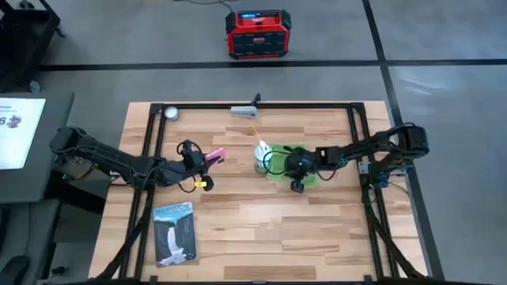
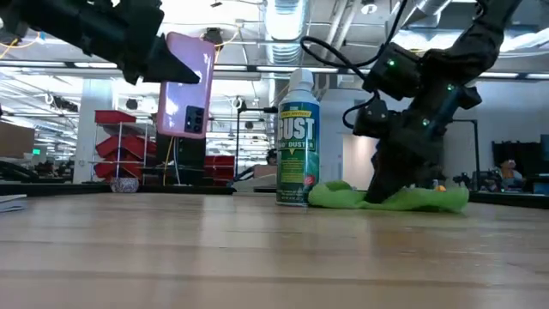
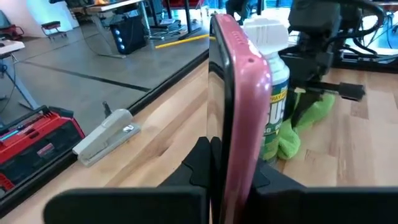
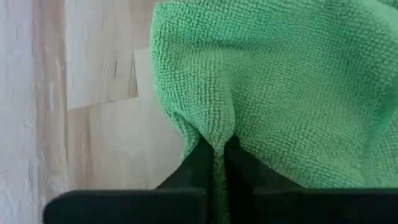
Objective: Apply microfiber cloth
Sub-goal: Wipe pink cellphone with a microfiber cloth
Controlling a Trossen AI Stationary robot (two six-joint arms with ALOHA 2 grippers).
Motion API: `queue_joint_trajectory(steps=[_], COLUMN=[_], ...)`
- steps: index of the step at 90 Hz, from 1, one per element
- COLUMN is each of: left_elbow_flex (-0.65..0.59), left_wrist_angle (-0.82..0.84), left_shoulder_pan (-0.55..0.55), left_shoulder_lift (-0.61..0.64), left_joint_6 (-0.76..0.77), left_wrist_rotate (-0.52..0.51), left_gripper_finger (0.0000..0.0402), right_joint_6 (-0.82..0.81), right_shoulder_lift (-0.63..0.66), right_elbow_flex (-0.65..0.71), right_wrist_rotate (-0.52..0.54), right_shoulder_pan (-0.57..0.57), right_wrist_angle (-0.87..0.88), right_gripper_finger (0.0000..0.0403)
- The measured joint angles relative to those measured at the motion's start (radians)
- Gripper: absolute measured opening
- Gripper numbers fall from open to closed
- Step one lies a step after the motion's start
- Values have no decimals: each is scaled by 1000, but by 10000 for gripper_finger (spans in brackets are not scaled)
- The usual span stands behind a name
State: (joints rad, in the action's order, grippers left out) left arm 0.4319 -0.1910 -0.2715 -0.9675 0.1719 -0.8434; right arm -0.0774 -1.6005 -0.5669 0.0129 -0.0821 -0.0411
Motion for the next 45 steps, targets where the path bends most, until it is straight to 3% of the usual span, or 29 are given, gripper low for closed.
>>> queue_joint_trajectory(steps=[20, 45], left_elbow_flex=[0, 0], left_wrist_angle=[-17, -159], left_shoulder_pan=[-67, -118], left_shoulder_lift=[21, 20], left_joint_6=[-5, -106], left_wrist_rotate=[-33, -45], left_gripper_finger=[2, 2], right_joint_6=[-89, -158], right_shoulder_lift=[100, 184], right_elbow_flex=[7, 5], right_wrist_rotate=[-34, -21], right_shoulder_pan=[151, 288], right_wrist_angle=[26, -172], right_gripper_finger=[2, 1])
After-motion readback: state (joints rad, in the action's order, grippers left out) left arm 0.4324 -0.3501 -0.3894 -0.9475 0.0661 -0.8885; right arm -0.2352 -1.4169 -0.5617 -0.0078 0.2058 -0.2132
